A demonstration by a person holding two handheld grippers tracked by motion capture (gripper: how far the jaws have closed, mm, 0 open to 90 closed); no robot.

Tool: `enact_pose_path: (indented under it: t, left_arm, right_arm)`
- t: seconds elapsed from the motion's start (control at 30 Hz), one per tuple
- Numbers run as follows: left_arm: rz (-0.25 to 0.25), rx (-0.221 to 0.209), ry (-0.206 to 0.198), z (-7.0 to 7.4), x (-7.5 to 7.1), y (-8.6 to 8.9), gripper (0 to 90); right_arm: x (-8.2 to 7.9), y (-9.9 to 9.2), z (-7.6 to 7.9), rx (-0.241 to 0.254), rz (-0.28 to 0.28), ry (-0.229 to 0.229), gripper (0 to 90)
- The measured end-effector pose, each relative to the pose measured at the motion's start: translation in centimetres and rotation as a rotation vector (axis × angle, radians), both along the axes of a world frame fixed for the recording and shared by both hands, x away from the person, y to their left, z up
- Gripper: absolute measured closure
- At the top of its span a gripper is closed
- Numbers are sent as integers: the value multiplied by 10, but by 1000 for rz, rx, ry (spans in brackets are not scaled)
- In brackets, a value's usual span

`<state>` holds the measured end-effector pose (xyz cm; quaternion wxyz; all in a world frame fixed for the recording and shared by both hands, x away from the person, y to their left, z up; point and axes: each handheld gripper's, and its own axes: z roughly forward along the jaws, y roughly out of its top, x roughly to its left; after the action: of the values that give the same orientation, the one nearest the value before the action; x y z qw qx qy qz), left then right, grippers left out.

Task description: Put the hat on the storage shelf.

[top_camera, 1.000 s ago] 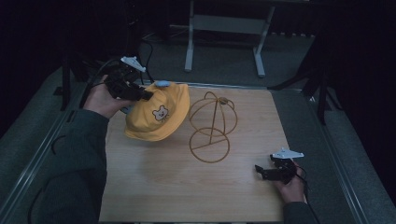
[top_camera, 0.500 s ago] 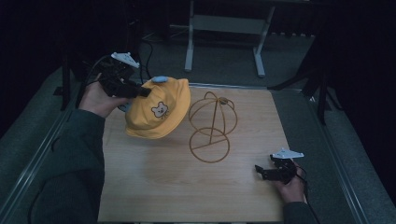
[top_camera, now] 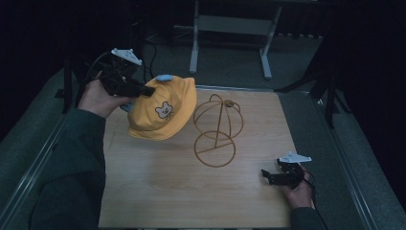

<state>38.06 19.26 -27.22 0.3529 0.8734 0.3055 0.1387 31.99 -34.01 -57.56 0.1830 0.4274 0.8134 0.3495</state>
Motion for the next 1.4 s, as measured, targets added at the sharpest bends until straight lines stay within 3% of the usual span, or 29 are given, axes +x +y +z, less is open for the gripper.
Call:
enact_pose_path:
  t: [0.47, 0.87, 1.4]
  left_arm:
    - [-52, 1, -17, 18, -2, -12, 818]
    - [-106, -4, -21, 25, -4, -23, 817]
    - [-169, 13, -31, 34, -3, -51, 816]
  right_arm:
    - [0, 0, 0, -1, 0, 2, 137]
    - [0, 0, 0, -3, 2, -1, 137]
    - [0, 0, 0, -4, 3, -1, 137]
